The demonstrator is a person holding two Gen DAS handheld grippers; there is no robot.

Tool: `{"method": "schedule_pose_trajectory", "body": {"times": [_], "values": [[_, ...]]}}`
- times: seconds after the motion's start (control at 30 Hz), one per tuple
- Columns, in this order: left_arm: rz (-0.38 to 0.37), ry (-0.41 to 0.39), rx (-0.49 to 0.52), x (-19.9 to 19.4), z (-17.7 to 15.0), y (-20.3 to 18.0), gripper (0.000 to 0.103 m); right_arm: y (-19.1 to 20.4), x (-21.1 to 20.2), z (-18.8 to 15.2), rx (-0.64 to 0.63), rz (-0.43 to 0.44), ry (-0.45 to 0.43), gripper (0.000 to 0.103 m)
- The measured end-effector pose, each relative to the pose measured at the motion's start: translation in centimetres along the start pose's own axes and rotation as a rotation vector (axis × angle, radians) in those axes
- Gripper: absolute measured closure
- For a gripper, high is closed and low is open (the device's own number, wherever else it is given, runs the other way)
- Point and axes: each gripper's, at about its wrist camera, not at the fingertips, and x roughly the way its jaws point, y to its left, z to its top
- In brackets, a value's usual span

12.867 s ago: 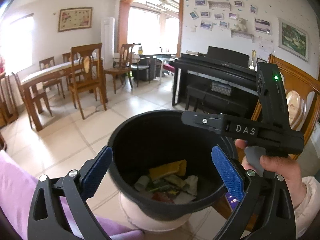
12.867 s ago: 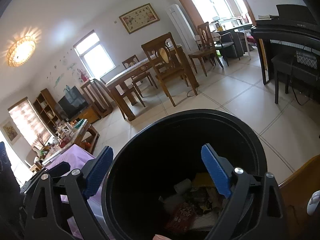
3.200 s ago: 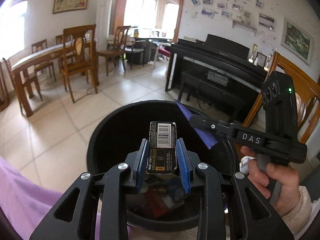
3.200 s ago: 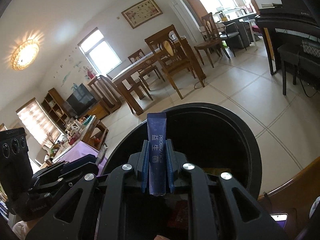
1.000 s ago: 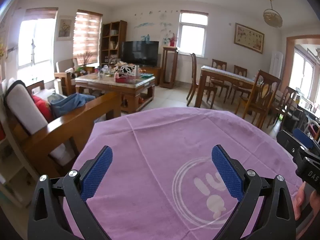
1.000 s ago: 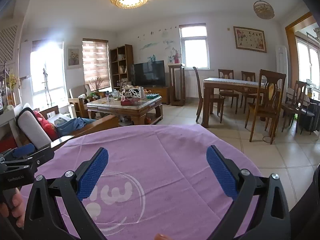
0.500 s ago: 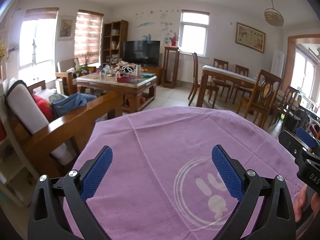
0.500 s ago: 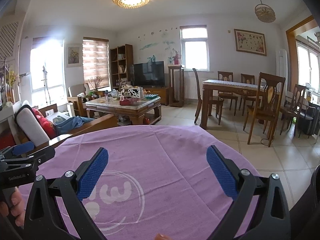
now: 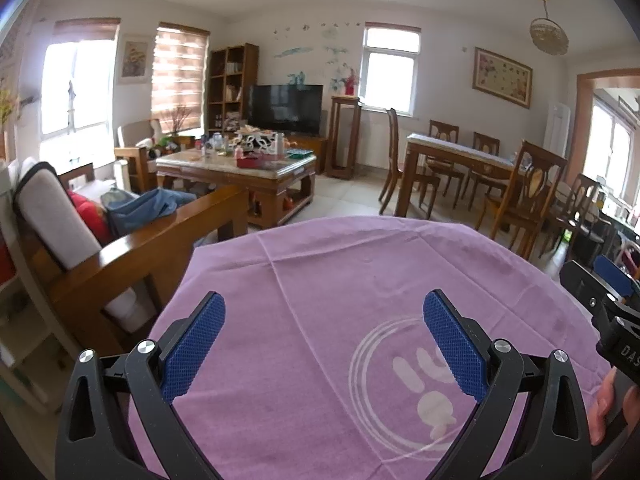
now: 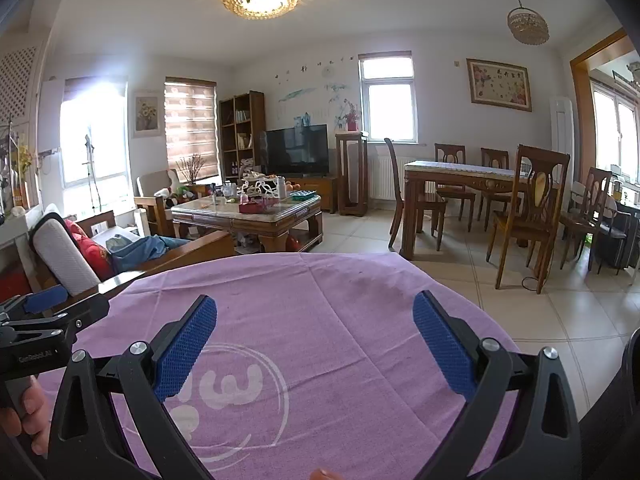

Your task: Collect trash

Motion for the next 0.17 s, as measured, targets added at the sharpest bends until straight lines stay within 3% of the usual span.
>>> {"method": "schedule_pose_trajectory", "body": {"times": [0.17], "values": [[0.001, -0.003, -0.001, -0.07, 0.01, -0.03, 0.005, 0.25, -0.03, 0.19, 0.003, -0.005, -0.002, 0.005]]}}
